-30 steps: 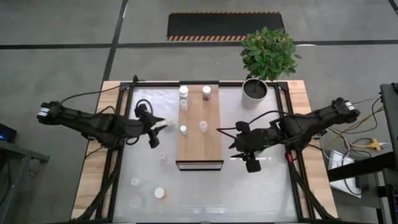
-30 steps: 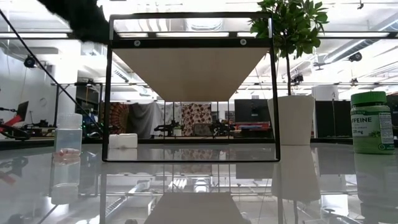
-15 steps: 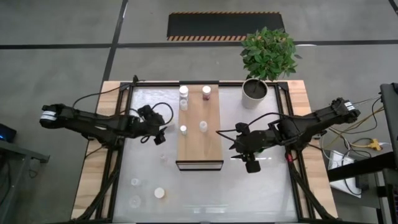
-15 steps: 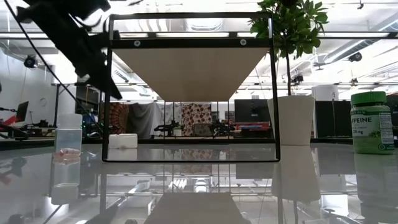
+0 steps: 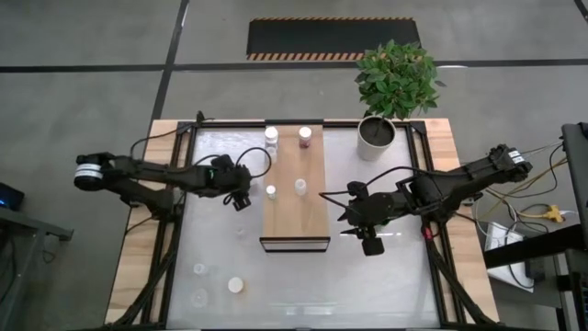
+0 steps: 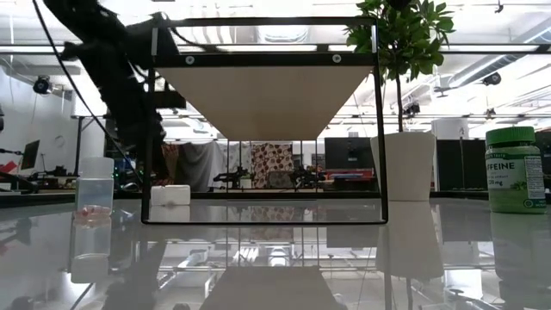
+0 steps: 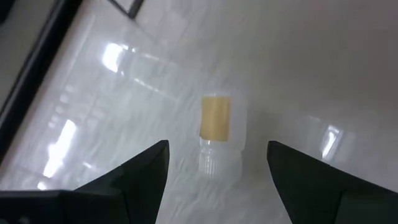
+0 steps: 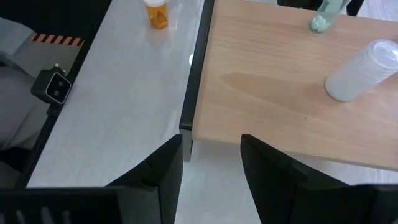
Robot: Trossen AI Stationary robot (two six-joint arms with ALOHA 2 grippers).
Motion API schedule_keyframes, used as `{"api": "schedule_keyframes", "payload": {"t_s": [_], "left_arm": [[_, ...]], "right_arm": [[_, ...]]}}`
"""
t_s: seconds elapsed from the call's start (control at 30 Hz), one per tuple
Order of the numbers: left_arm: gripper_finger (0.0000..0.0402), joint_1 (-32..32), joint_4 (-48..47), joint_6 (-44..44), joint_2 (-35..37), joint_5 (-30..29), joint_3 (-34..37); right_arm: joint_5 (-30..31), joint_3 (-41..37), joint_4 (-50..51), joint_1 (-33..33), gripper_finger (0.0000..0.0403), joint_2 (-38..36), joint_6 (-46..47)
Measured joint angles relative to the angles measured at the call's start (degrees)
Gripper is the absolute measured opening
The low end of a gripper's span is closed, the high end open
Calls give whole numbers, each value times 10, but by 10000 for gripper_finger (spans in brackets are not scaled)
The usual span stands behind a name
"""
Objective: Pick and place medicine bottles onto shelf by color
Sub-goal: Put the transparent pill bottle on the shelf
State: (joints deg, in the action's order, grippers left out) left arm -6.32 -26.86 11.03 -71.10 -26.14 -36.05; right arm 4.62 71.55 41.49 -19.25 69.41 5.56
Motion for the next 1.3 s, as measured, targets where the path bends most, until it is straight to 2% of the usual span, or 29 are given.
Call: {"api": "schedule_keyframes", "payload": {"t_s": [0.57,1.07,1.3], "left_arm": [[247,-16,24,-10,-78,18,0],[127,-16,18,-10,-85,32,1],[112,-16,-4,-10,-76,36,-3]], "right_arm": [[0,0,-1,0,150,0,0],[0,0,-1,0,150,0,6],[0,0,-1,0,150,0,5]]}}
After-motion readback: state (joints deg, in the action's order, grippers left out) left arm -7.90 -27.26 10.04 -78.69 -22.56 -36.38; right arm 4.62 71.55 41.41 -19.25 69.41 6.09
